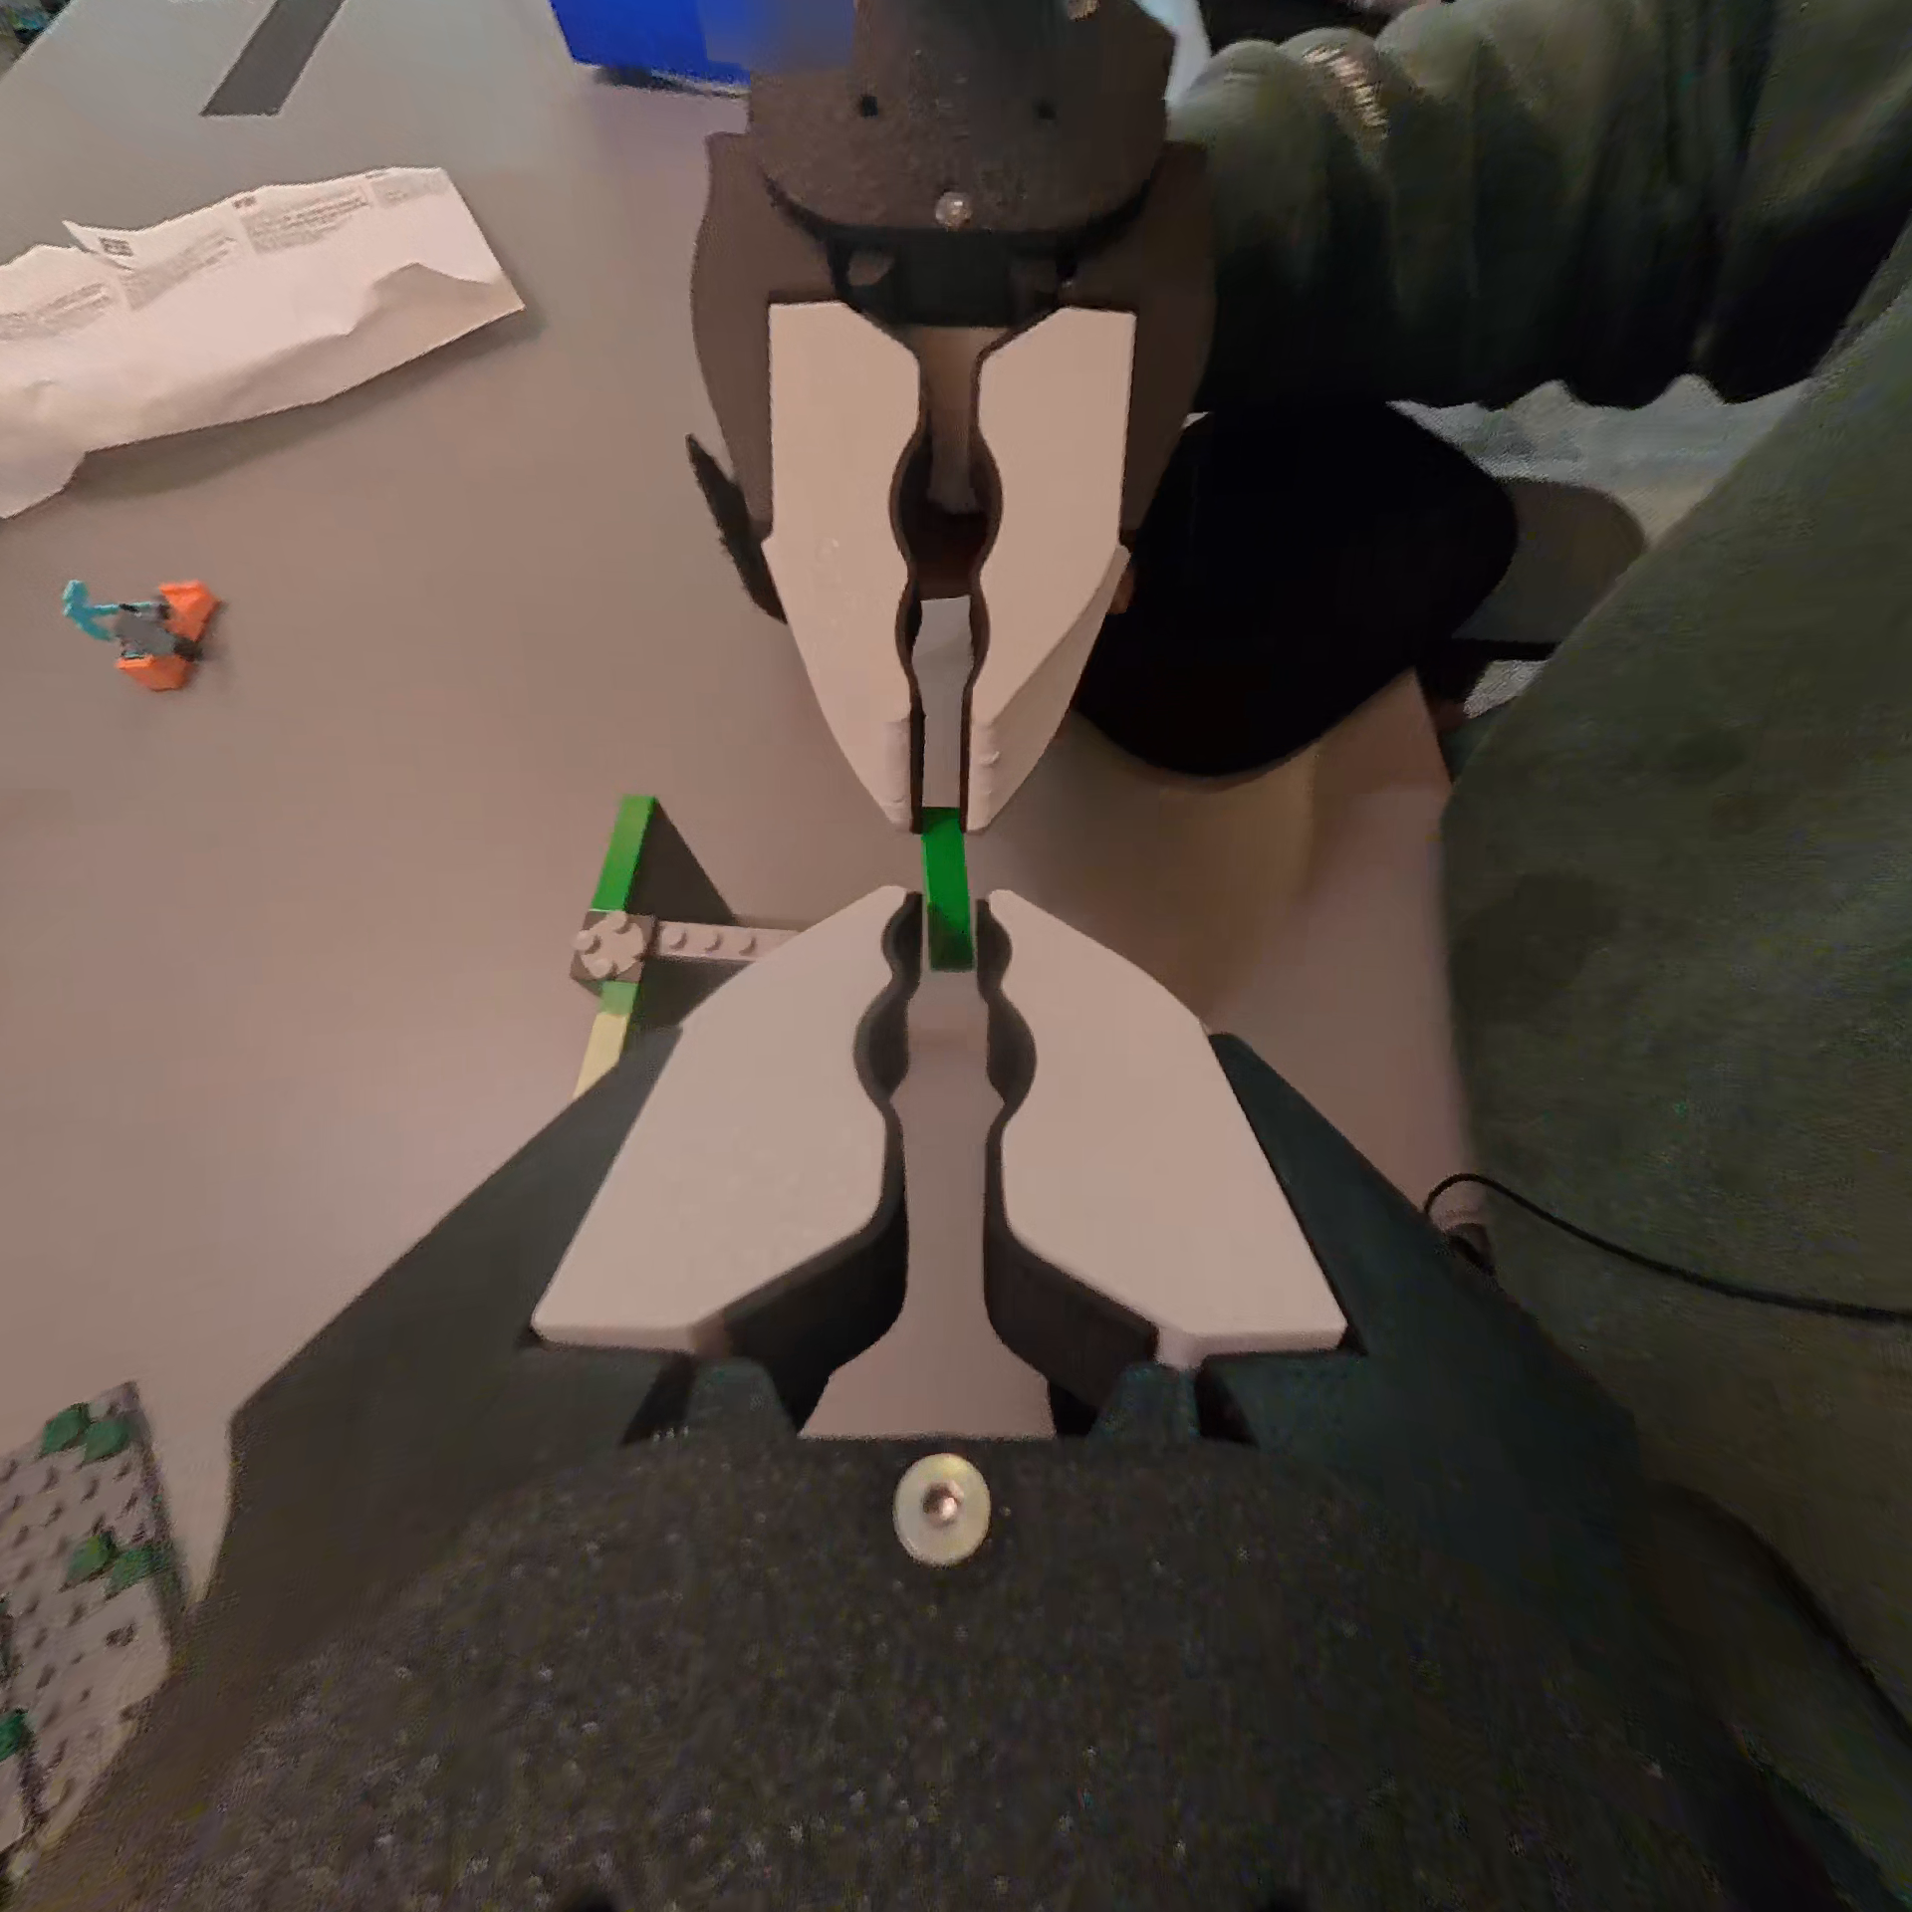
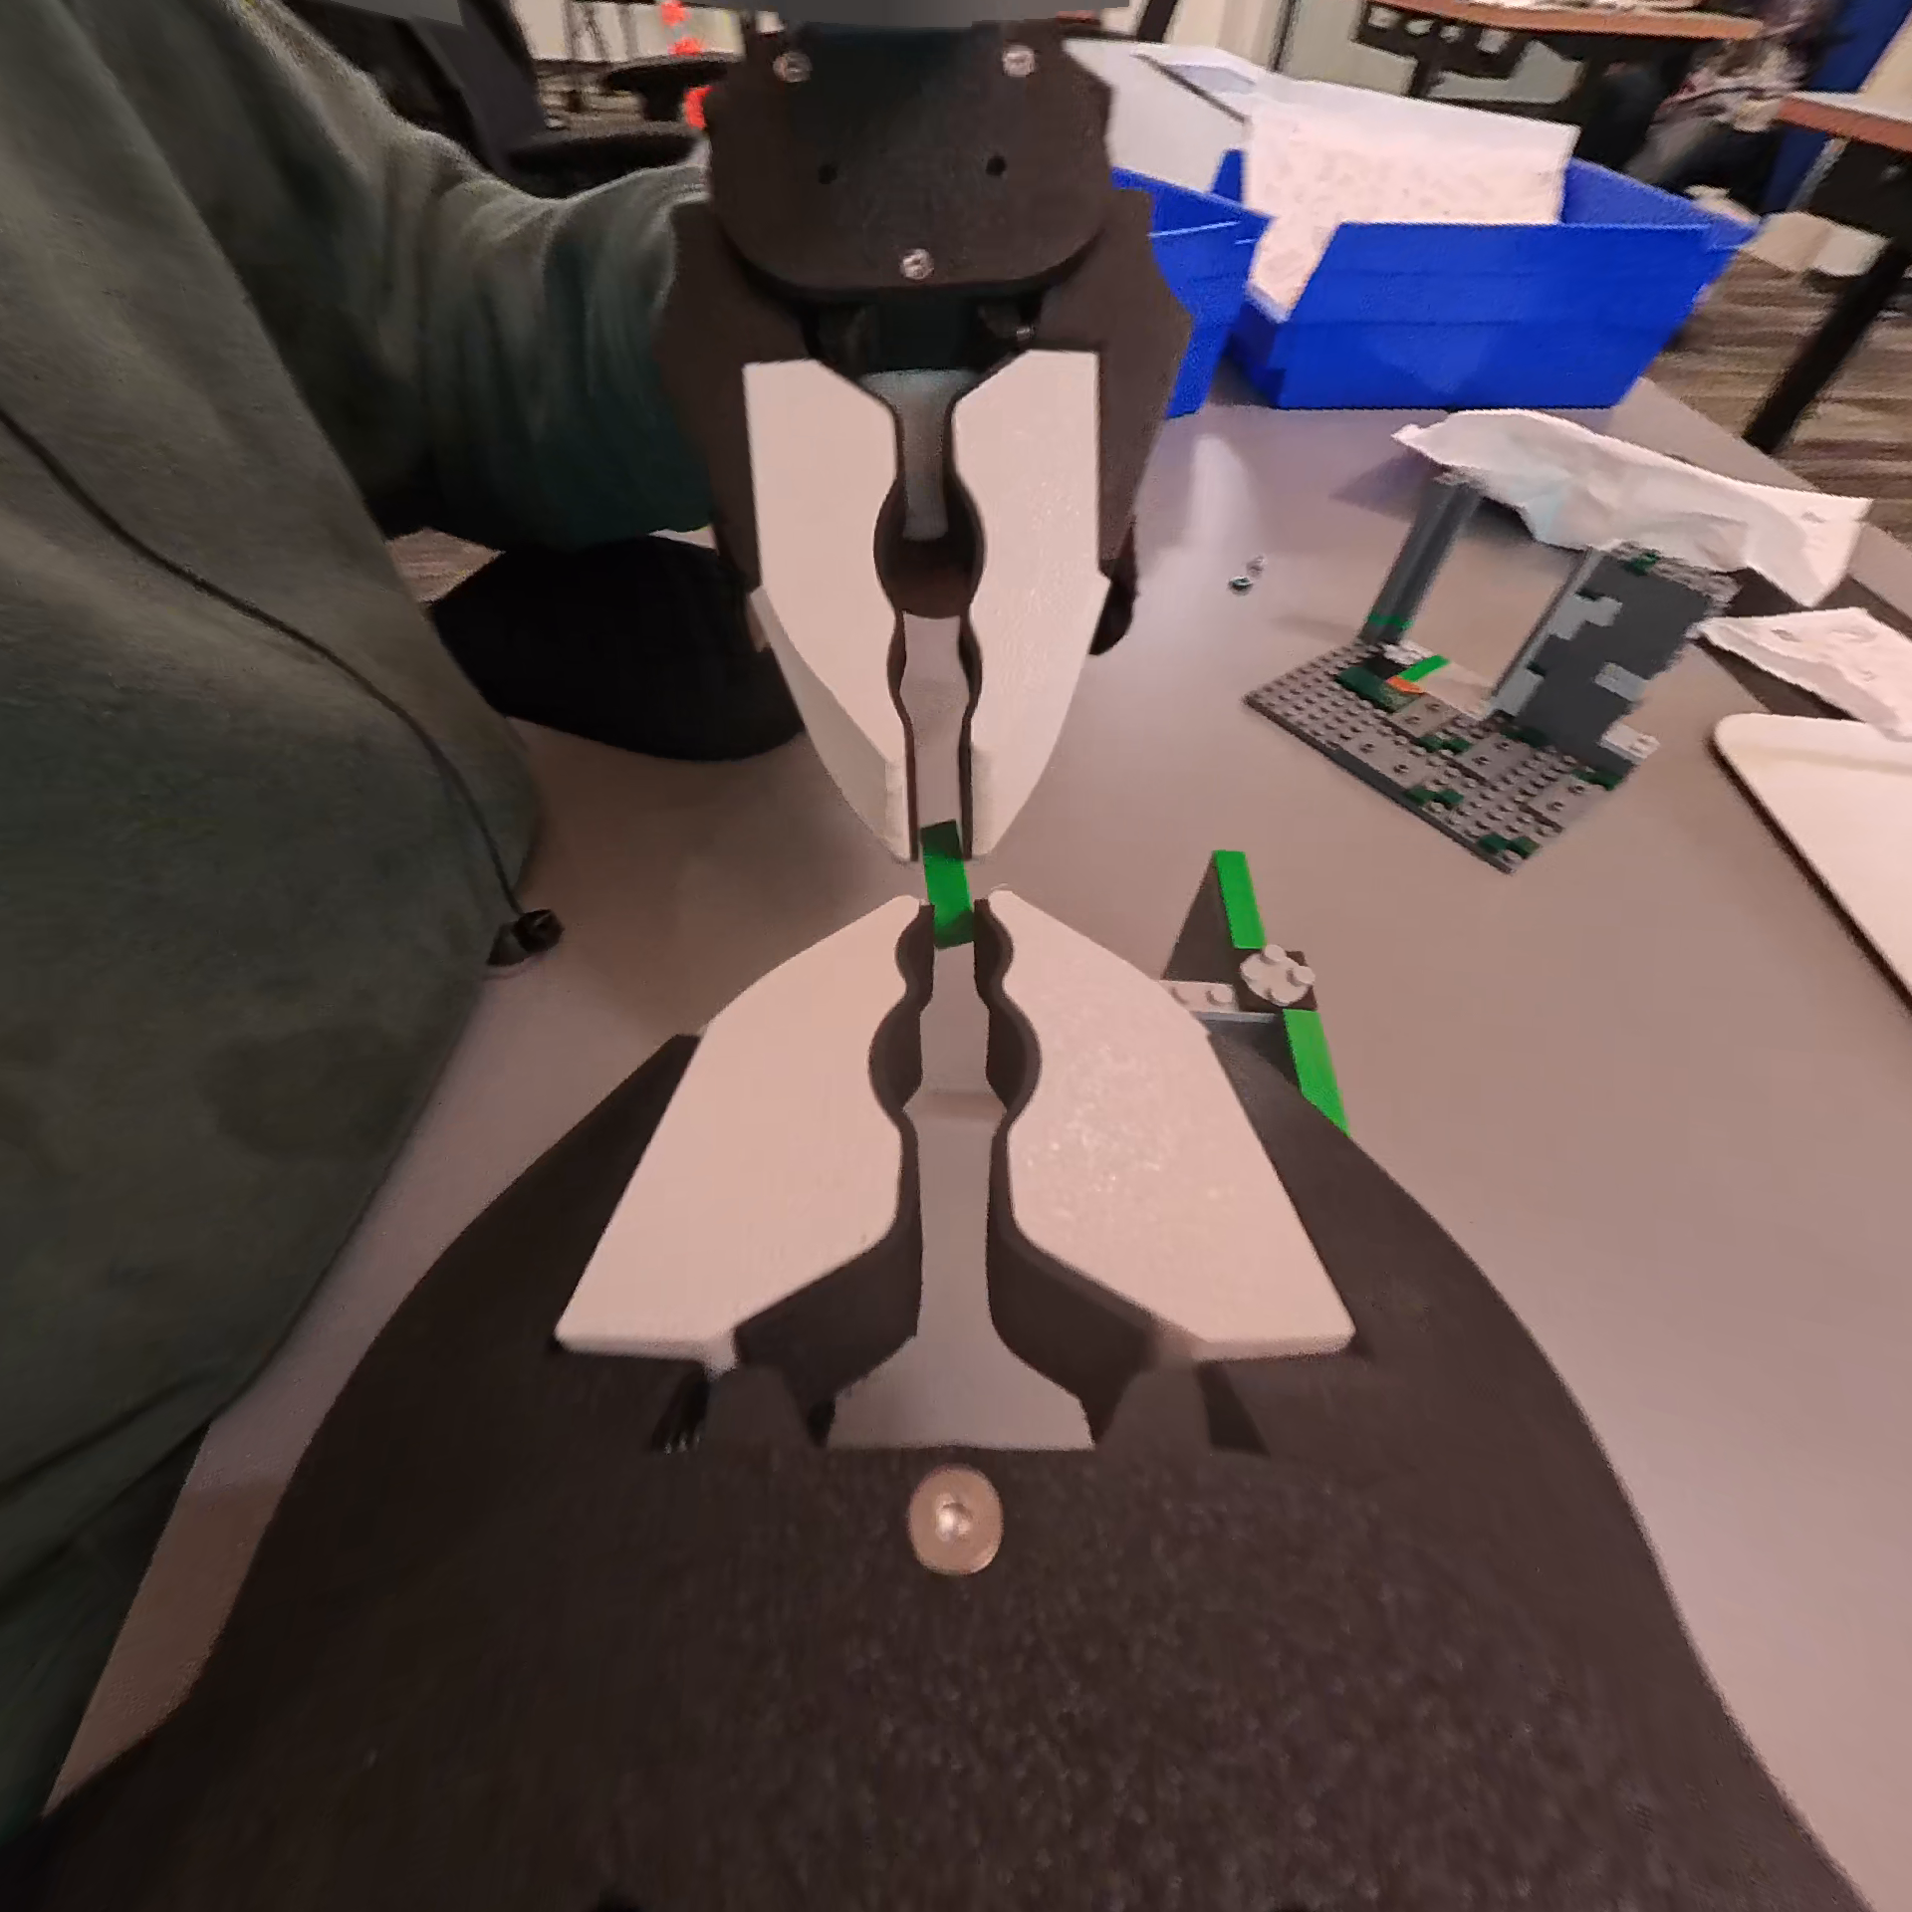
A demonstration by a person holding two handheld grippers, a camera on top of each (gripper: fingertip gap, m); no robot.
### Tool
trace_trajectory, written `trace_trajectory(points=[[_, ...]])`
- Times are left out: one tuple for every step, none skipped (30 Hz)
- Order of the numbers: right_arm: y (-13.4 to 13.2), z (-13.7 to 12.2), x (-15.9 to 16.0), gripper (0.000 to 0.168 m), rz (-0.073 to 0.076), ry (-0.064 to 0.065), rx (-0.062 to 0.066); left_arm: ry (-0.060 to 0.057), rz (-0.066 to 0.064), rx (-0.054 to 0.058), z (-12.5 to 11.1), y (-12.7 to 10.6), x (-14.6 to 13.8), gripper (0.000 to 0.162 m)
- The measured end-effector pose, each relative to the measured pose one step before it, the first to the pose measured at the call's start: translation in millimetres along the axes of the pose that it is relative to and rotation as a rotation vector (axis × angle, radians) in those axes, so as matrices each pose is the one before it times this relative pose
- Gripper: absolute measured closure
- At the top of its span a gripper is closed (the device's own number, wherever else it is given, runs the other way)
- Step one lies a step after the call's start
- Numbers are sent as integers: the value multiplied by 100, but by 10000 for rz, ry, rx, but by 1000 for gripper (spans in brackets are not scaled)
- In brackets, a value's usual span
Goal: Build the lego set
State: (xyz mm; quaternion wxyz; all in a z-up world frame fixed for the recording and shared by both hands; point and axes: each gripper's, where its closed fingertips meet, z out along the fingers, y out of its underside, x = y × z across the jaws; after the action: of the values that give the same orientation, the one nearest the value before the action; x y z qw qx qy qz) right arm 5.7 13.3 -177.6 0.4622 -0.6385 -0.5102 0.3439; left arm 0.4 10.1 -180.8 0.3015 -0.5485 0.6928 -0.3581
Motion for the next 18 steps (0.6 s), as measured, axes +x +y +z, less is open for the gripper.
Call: trace_trajectory(points=[[93, -88, -229, 162, -73, -388, -125, 177, -127, 118, -133, -42, 158, 149], [49, -120, -175, 162, -89, -366, -124, 214, -68, 106, -155, 24, 185, 147], [-43, -125, -205, 162, -69, -410, -86, 282, 19, 180, -168, -47, 336, 148], [-45, -126, -141, 162, -1, -412, -96, 177, 59, 216, -146, -120, 251, 148], [-41, -98, -137, 162, 25, -436, -99, 105, 95, 126, -79, -3, 186, 148], [-56, -83, -190, 162, 50, -485, -81, -1, 109, 38, 23, 84, 64, 148], [-132, -72, -199, 162, 93, -513, -28, -105, 170, 21, 100, 87, -35, 148], [-233, -82, -145, 162, 134, -489, 45, -98, 213, 60, 141, 0, 42, 147], [-266, -79, -38, 162, 130, -420, 67, -24, 207, 92, 137, -81, 198, 147], [-198, -56, 10, 162, 94, -360, 36, -36, 173, 137, 98, -177, 188, 148], [-190, -26, -36, 162, 70, -350, 28, -70, 132, 102, 75, -145, 98, 148], [-199, 6, -27, 162, 61, -298, 39, -39, 82, 67, 54, -86, 101, 148], [-139, 43, 18, 162, 56, -233, 13, -56, 38, 107, 12, -145, 52, 148], [-31, 73, 67, 162, 36, -178, -46, -61, 14, 122, -33, -170, 43, 150], [13, 76, 119, 162, 5, -114, -48, -21, -1, 84, -40, -107, 82, 151], [28, 63, 116, 162, 16, -92, -23, -82, -10, 20, -31, 8, -7, 151], [80, 56, 138, 162, 28, -48, -33, -134, -5, -25, -31, 94, -81, 152], [132, 62, 192, 162, 12, 17, -56, -147, -51, -15, -26, 88, -115, 152]])
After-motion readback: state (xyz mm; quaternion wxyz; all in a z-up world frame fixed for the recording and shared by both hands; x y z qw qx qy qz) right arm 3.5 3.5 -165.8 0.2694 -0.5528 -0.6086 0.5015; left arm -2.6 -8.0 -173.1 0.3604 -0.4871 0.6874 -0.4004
